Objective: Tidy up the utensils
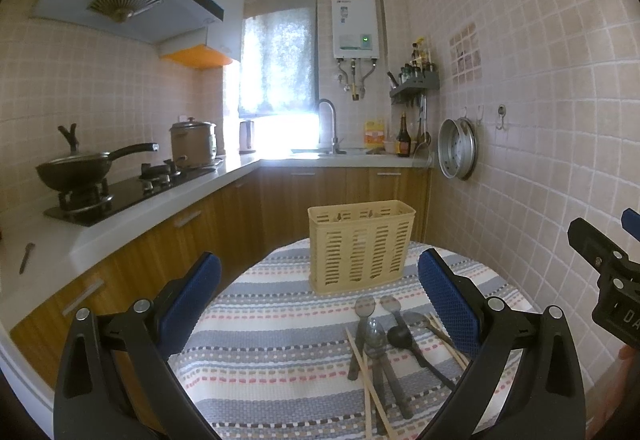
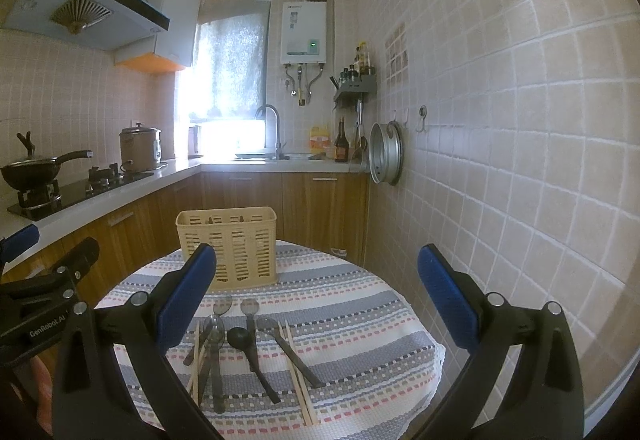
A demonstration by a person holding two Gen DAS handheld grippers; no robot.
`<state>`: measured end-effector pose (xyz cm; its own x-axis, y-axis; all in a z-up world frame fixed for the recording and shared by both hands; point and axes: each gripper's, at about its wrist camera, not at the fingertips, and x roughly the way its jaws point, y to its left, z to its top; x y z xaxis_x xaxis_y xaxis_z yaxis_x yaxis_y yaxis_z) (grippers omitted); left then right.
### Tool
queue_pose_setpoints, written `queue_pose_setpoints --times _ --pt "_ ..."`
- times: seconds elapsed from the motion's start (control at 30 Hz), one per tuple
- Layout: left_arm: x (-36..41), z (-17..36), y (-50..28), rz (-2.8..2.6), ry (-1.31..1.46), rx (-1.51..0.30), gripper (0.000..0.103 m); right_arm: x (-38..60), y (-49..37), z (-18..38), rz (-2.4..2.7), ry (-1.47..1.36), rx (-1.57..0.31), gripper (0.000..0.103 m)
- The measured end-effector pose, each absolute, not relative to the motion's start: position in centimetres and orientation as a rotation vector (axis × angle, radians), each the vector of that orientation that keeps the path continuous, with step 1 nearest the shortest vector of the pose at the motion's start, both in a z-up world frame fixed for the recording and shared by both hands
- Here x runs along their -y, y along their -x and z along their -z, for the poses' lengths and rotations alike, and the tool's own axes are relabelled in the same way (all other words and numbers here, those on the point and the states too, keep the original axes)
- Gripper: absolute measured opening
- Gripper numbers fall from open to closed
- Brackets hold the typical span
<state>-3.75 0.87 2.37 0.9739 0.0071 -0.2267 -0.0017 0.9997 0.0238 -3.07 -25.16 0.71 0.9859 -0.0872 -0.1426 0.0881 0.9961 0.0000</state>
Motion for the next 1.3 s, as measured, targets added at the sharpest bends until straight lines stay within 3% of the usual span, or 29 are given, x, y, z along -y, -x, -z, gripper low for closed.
queue_pose_setpoints --times 0.63,0.93,1.03,1.17,1.3 --pt "-1.2 -2.3 3.5 -0.007 -0.027 -0.24 0.096 24.9 2.4 -0.2 0.102 0.027 -0.156 0.096" --pt "-8.6 0.6 -3.8 0.101 0.195 -0.5 0.095 28.4 -3.0 0.9 0.086 0.026 -0.271 0.095" --pt "-9.8 2.4 -6.9 0.21 0.287 -0.612 0.091 28.8 -6.6 2.1 0.026 0.04 -0.369 0.082" --pt "-8.9 6.0 -11.2 0.337 0.34 -0.775 0.073 28.2 -11.6 4.5 -0.082 0.072 -0.525 0.059" --pt "-7.1 8.4 -15.4 0.417 0.336 -0.849 0.062 26.9 -16.7 7.1 -0.239 0.061 -0.676 0.046"
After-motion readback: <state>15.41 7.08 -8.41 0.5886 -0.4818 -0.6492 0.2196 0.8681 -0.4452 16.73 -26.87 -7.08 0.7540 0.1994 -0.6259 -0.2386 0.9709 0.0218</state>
